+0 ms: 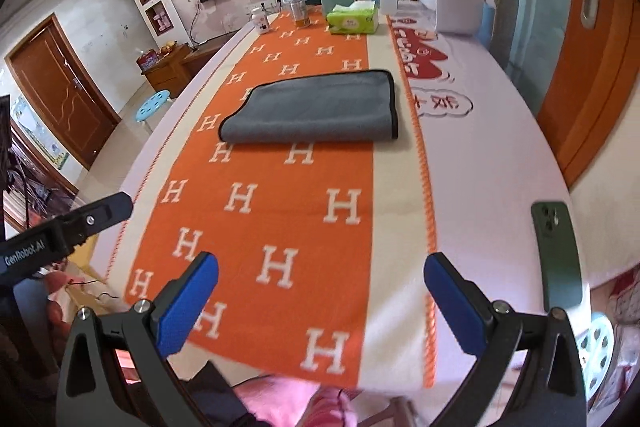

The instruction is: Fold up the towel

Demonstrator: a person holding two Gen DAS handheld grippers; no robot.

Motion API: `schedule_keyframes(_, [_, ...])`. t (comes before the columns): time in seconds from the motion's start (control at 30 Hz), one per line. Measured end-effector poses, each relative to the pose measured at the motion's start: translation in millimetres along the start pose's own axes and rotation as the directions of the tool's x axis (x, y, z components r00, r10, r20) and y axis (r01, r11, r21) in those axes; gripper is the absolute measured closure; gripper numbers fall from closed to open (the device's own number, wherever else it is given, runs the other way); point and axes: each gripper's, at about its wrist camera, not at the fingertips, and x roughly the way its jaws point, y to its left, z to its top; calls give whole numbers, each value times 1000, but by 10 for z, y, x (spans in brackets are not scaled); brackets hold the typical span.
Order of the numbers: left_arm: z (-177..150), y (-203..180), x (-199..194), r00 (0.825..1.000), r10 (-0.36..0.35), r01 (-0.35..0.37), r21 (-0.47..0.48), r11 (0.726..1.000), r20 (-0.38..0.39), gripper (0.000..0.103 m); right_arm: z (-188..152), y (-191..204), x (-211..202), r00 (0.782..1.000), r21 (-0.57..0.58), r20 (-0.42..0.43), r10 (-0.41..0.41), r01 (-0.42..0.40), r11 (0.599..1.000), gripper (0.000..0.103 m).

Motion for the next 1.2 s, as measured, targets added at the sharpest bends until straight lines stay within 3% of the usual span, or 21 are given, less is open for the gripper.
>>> schedule_keyframes(0.3, [61,-60,-354,1000,10,-10,44,999,9,1,13,151,-366,1000,31,-11,-5,5,999,0])
schedule_keyframes(0.57, [159,-186,-661,991,36,-53,128,990,128,1,124,319,-586,998,22,56,-18,17,1000,0])
schedule_keyframes(0.87, [108,-118,-745,977,111,-131,102,986,183,1,90,427,-714,987,27,141,-73,70,997,0])
schedule_keyframes(1.2, [58,-109,-752,969,147,-168,91,982,200,1,71,420,-719,984,35,143,-106,102,994,0])
